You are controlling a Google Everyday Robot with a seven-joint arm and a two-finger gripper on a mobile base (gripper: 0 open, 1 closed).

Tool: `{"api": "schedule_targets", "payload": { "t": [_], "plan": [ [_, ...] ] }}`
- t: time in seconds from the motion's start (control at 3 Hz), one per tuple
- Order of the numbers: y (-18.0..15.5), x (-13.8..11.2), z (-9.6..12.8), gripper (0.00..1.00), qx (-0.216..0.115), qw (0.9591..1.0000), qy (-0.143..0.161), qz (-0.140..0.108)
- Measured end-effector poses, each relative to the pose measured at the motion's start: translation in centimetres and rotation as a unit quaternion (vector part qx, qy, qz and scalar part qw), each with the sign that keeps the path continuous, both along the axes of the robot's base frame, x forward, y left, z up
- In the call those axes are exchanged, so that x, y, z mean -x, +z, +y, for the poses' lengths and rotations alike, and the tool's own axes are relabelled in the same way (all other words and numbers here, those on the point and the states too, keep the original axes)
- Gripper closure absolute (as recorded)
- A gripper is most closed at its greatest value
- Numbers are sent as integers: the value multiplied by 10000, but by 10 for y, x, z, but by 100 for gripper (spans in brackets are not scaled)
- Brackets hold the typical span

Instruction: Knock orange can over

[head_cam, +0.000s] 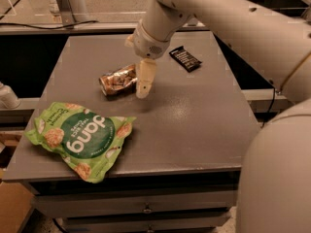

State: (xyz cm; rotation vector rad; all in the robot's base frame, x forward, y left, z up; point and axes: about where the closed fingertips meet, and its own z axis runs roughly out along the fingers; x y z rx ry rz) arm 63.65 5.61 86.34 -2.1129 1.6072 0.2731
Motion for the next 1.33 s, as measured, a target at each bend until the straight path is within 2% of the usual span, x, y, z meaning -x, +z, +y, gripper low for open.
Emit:
{"api": "schedule_targets", "payload": {
  "t": [0.33,0.67,1.0,1.33],
  "plan": [
    [25,-2,-29,0,-659,9945,-791,-195],
    [44,7,-65,0,-1460,9745,-1675,-310],
    [49,26,-91,0,-2264,9440,-2381,-310],
    [56,33,-113,0,-2997,9059,-2955,-470]
  ]
}}
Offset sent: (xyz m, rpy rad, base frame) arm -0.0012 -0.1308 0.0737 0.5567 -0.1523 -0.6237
